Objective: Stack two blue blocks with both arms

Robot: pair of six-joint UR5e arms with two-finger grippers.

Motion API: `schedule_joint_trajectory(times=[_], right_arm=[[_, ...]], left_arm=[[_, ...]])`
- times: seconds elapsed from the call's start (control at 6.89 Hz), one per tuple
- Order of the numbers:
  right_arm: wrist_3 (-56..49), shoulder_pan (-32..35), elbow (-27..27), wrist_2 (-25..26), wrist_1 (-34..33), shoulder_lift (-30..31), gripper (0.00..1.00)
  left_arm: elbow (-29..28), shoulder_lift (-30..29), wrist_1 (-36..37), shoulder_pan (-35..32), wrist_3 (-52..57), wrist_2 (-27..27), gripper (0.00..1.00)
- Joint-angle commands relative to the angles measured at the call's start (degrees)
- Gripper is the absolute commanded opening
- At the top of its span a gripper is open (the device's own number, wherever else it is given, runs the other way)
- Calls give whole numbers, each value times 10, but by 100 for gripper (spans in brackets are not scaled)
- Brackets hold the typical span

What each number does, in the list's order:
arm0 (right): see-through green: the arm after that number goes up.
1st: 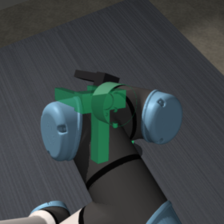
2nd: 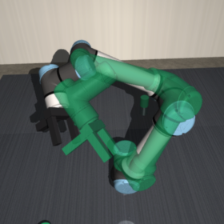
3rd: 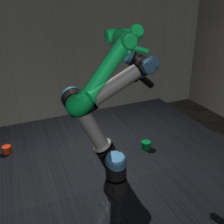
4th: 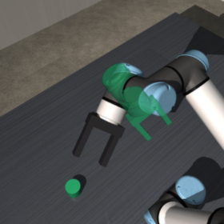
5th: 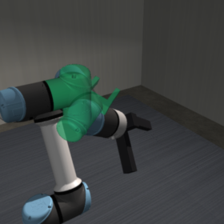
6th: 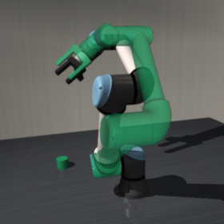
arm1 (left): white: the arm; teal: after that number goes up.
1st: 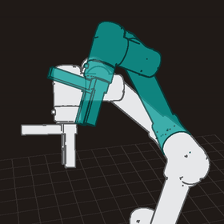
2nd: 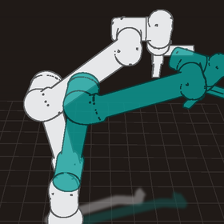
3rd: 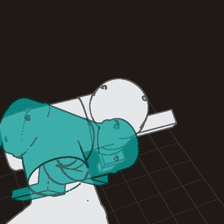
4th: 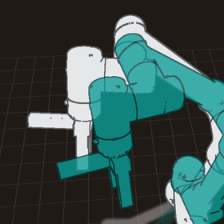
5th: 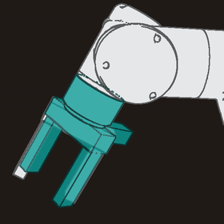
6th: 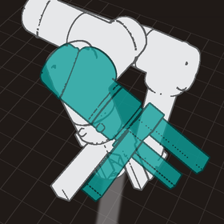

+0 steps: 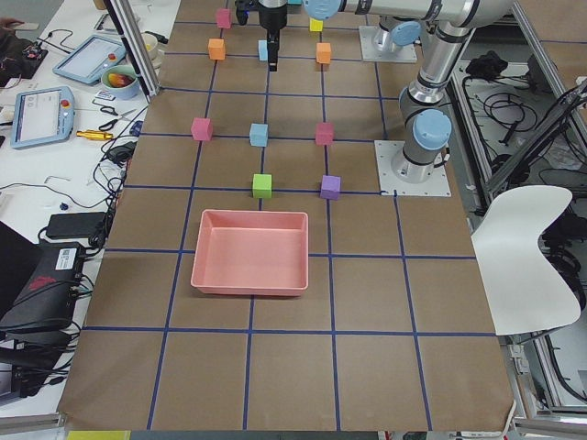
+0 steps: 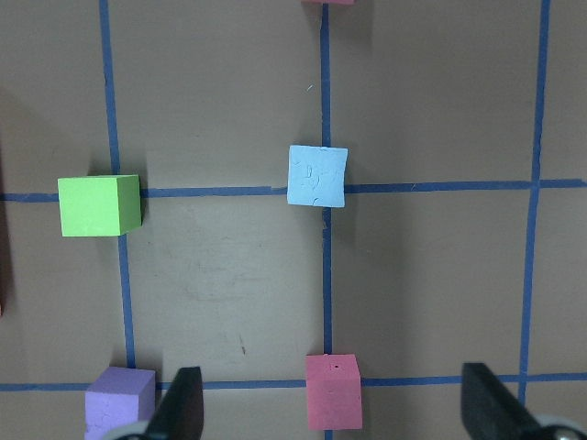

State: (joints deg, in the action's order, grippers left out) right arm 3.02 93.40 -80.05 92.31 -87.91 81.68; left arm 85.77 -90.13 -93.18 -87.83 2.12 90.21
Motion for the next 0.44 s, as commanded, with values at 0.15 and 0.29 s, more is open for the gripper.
schedule_joint_trajectory(times=[0.15,0.29], right_arm=[[-111,-44,-146,0,-160,-62,100],[-114,-44,-198,0,-274,-103,100]], left_arm=[[26,-15,23,7,0,-6,100],[39,-35,59,7,-6,-14,100]])
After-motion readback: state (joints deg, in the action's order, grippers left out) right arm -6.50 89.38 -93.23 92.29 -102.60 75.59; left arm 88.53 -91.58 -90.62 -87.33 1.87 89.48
